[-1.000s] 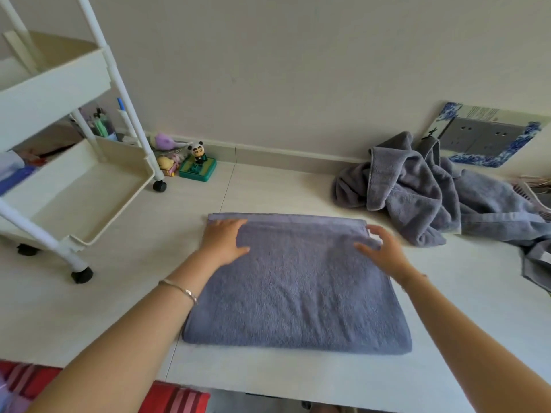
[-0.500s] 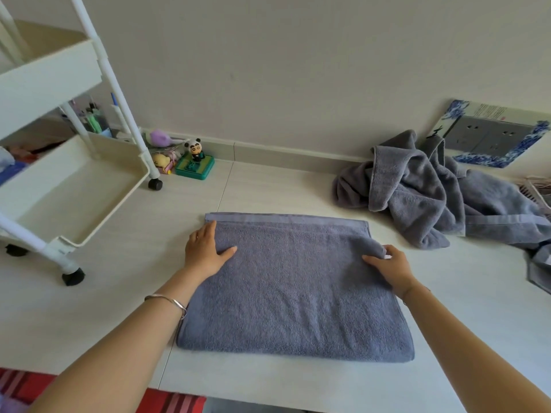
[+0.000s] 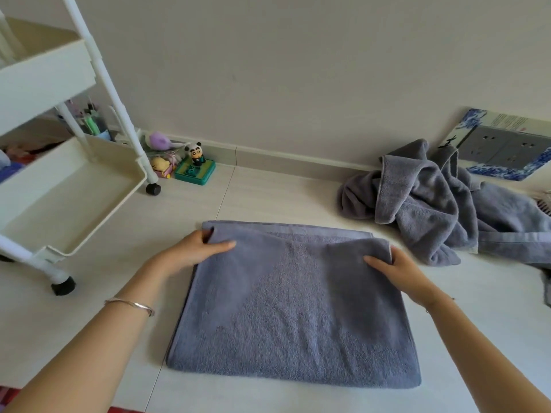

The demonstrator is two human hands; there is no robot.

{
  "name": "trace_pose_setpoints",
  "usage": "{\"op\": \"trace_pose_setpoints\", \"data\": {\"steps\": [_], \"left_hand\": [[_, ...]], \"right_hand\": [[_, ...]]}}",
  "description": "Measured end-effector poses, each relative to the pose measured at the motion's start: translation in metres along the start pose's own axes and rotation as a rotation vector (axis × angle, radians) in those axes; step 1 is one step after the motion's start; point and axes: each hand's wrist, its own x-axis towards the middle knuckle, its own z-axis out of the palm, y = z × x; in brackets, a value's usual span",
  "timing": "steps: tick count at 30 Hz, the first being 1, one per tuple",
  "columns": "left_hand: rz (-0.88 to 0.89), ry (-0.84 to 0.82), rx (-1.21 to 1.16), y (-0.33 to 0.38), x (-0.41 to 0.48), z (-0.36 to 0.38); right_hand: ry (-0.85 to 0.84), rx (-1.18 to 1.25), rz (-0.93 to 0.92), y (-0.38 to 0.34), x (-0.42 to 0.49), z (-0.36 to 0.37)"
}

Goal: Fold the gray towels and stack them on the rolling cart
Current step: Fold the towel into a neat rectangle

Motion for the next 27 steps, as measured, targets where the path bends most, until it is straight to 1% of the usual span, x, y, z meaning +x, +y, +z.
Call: {"op": "trace_pose_setpoints", "data": {"steps": [1,2,3,4,6,7,8,10,12,13,15,17,20,23,25,27], "left_hand": [[-0.063,-0.047,-0.233,0.008,-0.001,-0.003],[-0.096,-0.067,-0.387,0.008,0.003,-0.005],[-0.097,-0.046,-0.447,0.008,0.006,-0.004],[-0.102,0.045,-0.399,0.004,0.012,0.0],[-0.132,0.315,-0.175,-0.007,0.026,0.011],[-0.141,0.413,-0.06,-0.011,0.03,0.016],[-0.129,0.469,0.027,-0.015,0.034,0.02],[-0.023,0.506,0.067,-0.018,0.037,0.022],[0.115,0.538,0.053,-0.016,0.033,0.021],[0.158,0.56,0.062,-0.016,0.032,0.021],[0.148,0.605,0.088,-0.018,0.035,0.024],[0.063,0.644,0.145,-0.021,0.041,0.027],[-0.032,0.615,0.245,-0.021,0.051,0.025],[-0.053,0.549,0.168,-0.019,0.049,0.017],[-0.061,0.447,0.121,-0.019,0.038,0.012],[-0.106,0.296,0.078,-0.023,0.021,0.01]], "right_hand": [[-0.027,0.132,0.01,-0.013,0.003,-0.005],[-0.034,0.261,0.038,-0.026,0.009,-0.009],[-0.009,0.349,0.072,-0.033,0.017,-0.01],[0.033,0.338,0.09,-0.038,0.026,-0.007],[0.1,0.099,0.08,-0.028,0.045,0.005],[0.114,-0.037,0.082,-0.018,0.053,0.014],[0.131,-0.157,0.088,-0.008,0.059,0.022],[0.183,-0.298,0.019,0.006,0.064,0.03],[0.223,-0.359,-0.096,0.007,0.061,0.033],[0.25,-0.36,-0.123,0.007,0.06,0.033],[0.309,-0.341,-0.113,0.009,0.062,0.033],[0.319,-0.352,-0.077,0.011,0.066,0.036],[0.305,-0.379,-0.002,0.01,0.074,0.039],[0.274,-0.351,0.08,0.007,0.073,0.036],[0.265,-0.338,0.117,0.006,0.066,0.03],[0.268,-0.306,0.136,0.013,0.055,0.026]]}}
